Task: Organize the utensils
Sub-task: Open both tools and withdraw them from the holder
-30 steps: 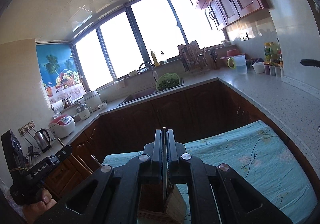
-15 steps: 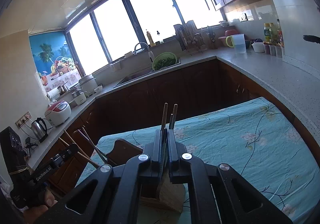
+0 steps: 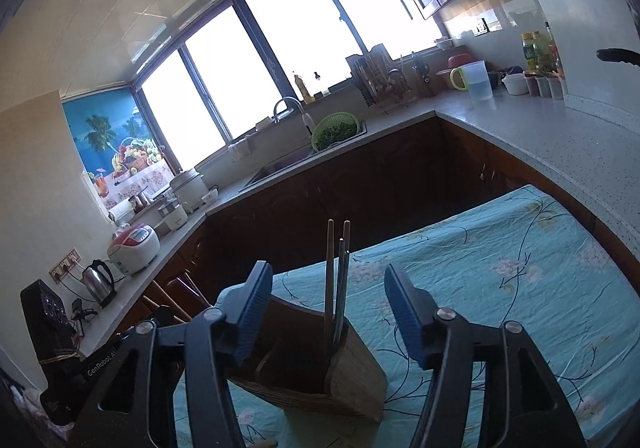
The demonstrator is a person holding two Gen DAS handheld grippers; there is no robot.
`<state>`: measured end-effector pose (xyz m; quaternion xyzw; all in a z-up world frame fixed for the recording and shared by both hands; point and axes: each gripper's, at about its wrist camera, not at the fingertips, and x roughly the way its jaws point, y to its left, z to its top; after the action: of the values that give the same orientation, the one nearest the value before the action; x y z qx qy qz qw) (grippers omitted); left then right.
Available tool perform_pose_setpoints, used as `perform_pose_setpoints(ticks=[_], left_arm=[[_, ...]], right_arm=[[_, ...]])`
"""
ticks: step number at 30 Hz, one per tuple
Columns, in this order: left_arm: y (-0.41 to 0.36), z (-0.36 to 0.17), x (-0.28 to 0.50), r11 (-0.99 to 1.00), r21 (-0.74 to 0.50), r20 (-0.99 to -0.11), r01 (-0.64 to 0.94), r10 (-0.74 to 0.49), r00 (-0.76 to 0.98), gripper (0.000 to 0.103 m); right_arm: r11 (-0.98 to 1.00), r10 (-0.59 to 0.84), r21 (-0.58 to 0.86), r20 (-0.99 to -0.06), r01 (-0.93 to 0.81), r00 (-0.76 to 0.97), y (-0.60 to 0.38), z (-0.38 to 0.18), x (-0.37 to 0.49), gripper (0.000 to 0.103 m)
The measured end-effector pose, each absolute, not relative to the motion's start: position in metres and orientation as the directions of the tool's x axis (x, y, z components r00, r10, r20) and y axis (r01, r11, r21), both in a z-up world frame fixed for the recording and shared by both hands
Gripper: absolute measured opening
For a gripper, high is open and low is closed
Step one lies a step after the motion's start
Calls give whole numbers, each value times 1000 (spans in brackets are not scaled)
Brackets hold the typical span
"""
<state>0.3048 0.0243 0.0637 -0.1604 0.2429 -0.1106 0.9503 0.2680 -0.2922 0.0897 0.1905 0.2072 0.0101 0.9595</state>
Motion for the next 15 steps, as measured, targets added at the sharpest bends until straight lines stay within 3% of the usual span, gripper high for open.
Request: perform_pose_setpoints(ticks=[4, 6, 15], left_arm=[[27, 69, 280, 928, -350, -413, 128, -276, 868, 60], [30, 68, 266, 925, -358, -406, 129, -279, 870, 69], [28, 50, 208, 926, -356, -471, 126, -294, 832, 76]], right_arm=[[916, 89, 396, -349, 61, 933, -301, 100, 243, 84], [913, 76, 403, -329, 67, 941, -306, 103, 228, 87], [906, 25, 402, -363, 132, 932, -330, 90, 164, 92]])
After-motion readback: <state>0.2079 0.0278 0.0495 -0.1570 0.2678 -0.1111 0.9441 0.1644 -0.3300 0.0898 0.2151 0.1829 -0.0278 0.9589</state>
